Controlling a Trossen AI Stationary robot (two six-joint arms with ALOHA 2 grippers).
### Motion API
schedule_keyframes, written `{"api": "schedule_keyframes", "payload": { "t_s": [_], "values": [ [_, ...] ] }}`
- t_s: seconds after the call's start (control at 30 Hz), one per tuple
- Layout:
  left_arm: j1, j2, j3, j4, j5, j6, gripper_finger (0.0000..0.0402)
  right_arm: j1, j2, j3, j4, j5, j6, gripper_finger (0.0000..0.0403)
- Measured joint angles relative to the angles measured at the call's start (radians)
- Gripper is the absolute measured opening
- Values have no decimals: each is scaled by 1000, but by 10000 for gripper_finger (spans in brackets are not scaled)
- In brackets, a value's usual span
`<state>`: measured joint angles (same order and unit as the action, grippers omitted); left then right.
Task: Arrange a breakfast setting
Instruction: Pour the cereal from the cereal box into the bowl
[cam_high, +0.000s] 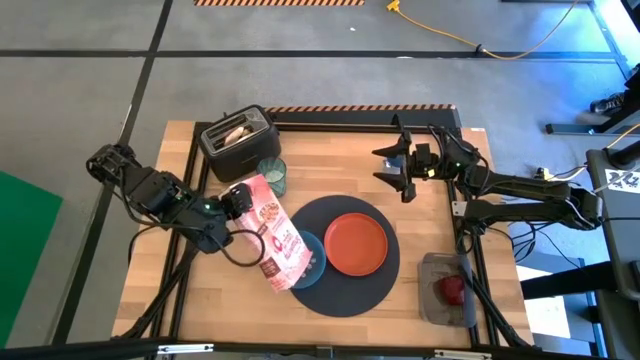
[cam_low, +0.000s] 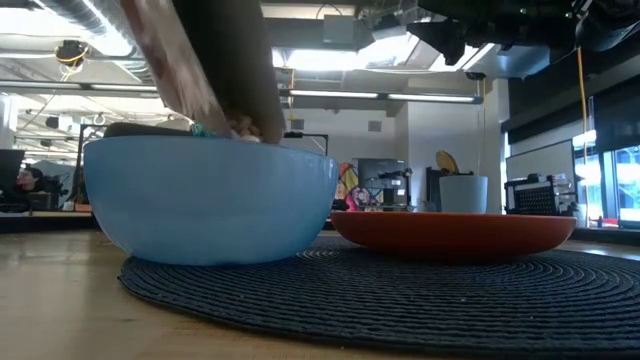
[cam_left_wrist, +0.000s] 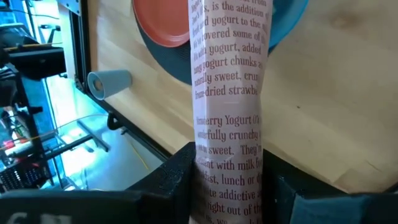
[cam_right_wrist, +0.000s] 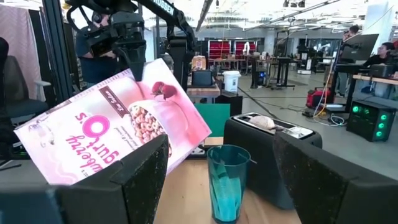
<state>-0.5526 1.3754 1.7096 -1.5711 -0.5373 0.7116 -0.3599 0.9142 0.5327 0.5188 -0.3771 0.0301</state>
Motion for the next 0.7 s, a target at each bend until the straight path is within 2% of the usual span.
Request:
{"api": "schedule_keyframes", "payload": {
  "t_s": [0.57,0.7],
  "values": [
    [0,18,-15,-1,31,-55,110,1,0,0,-3,-8,-6,280],
    [5,18,-15,0,-41,-39,110,14,0,0,15,-32,0,280]
  ]
}}
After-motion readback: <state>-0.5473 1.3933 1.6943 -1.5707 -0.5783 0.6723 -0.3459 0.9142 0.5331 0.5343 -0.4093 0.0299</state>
